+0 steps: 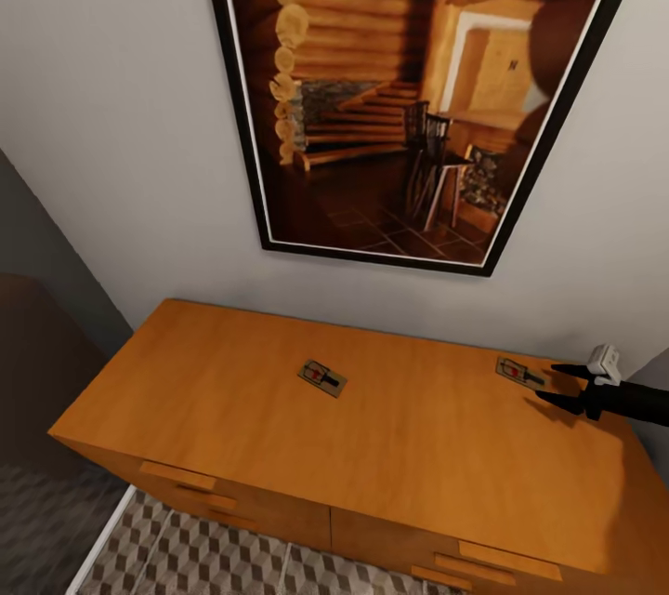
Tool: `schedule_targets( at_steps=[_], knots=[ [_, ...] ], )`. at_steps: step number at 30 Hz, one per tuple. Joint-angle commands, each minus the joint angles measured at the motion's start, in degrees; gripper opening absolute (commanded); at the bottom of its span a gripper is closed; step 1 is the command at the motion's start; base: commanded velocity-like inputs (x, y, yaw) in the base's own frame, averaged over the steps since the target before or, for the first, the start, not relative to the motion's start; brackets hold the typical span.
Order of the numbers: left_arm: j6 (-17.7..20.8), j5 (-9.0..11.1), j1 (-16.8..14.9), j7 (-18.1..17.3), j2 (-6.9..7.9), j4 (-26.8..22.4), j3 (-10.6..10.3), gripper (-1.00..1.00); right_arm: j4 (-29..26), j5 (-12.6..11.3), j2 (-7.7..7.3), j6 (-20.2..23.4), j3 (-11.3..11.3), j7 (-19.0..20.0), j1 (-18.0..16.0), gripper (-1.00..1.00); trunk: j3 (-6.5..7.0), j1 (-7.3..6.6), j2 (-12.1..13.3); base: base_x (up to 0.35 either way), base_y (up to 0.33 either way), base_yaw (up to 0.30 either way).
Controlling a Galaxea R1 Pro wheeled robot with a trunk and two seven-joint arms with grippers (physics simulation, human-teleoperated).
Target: Take the four mousetraps from the cabinet in the bathroom and place them on the bathroom floor. Make sure all four end up on the same floor surface, and ensure that at least two of them are either under or directly next to the same bathroom sink.
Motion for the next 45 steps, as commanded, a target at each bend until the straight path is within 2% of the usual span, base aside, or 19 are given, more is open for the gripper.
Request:
schedule_targets(
  at_steps=[1,18,45],
  knots=[
    [0.1,0.5,0.0,0.1,-0.02,0.0,-0.5,1.00,0.1,-0.1,-0.01,-0.2,0.0,0.2,-0.1,1.00,-0.19,0.03,-0.1,0.000,0.000,0.000],
    [0.1,0.5,-0.1,0.1,-0.02,0.0,-0.5,1.00,0.1,-0.1,-0.01,-0.2,-0.1,0.2,-0.1,1.00,-1.60,0.03,-0.1,0.000,0.000,0.000],
    [0.1,0.5,-0.1,0.1,-0.02,0.0,-0.5,1.00,0.1,0.0,-0.42,-0.2,-0.2,0.2,-0.1,1.00,-1.72,0.03,-0.1,0.000,0.000,0.000]
  ],
)
